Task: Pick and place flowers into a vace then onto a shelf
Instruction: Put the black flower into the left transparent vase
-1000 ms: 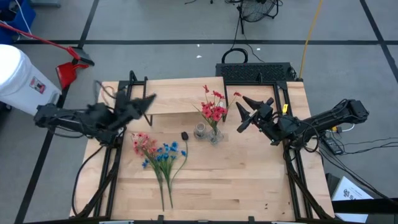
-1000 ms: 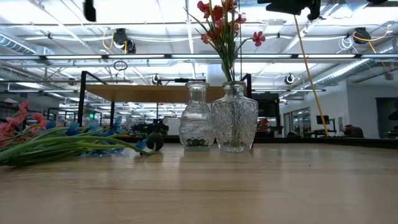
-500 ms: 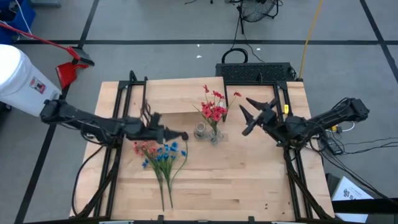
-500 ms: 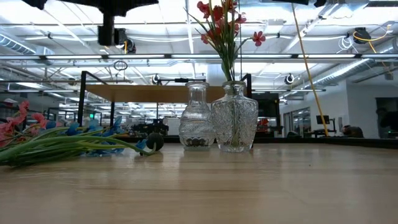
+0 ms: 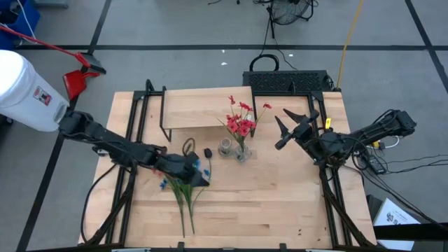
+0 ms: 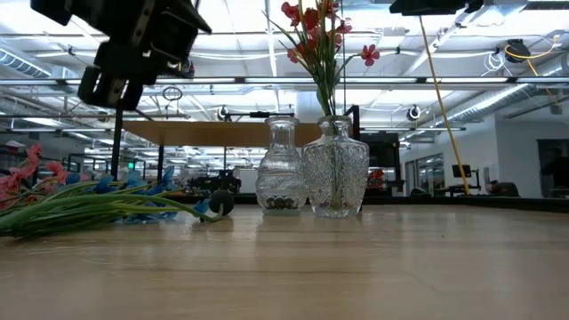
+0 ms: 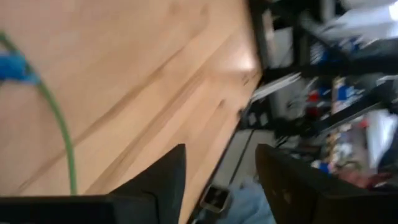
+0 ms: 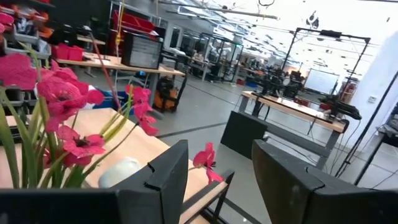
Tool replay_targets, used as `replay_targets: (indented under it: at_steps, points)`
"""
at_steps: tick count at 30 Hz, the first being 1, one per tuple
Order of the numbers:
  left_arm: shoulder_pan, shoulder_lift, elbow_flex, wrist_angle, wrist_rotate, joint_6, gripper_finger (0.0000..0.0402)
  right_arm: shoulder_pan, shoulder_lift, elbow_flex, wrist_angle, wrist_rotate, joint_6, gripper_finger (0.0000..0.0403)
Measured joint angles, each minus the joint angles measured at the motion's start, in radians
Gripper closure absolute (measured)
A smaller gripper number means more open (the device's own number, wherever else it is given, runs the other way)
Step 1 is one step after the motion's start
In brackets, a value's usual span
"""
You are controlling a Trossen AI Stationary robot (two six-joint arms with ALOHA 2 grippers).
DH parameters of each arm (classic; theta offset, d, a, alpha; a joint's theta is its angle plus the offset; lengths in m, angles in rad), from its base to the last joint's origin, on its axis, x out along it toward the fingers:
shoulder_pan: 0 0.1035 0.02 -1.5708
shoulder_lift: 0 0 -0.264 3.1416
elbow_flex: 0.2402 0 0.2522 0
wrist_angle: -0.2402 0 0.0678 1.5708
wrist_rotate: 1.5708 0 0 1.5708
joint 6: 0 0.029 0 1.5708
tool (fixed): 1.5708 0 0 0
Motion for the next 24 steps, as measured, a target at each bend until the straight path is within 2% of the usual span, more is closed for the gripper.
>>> replay_targets:
  at_steps: [8, 16, 24]
  points:
    - [0.0, 0.186, 0.123, -0.106, 0.137, 0.037, 0.0188, 0.0, 0.0, 0.0, -0.036, -0.002, -0.001, 0.0234]
    - [0.001, 0.28, 0.169, -0.169, 0.143, 0.055, 0.0188, 0.0, 0.0, 0.0, -0.05, -0.003, -0.001, 0.0234]
    - [0.002, 0.288, 0.169, -0.309, 0.094, 0.027, 0.0188, 0.0, 0.0, 0.0, -0.052, -0.003, -0.001, 0.0234]
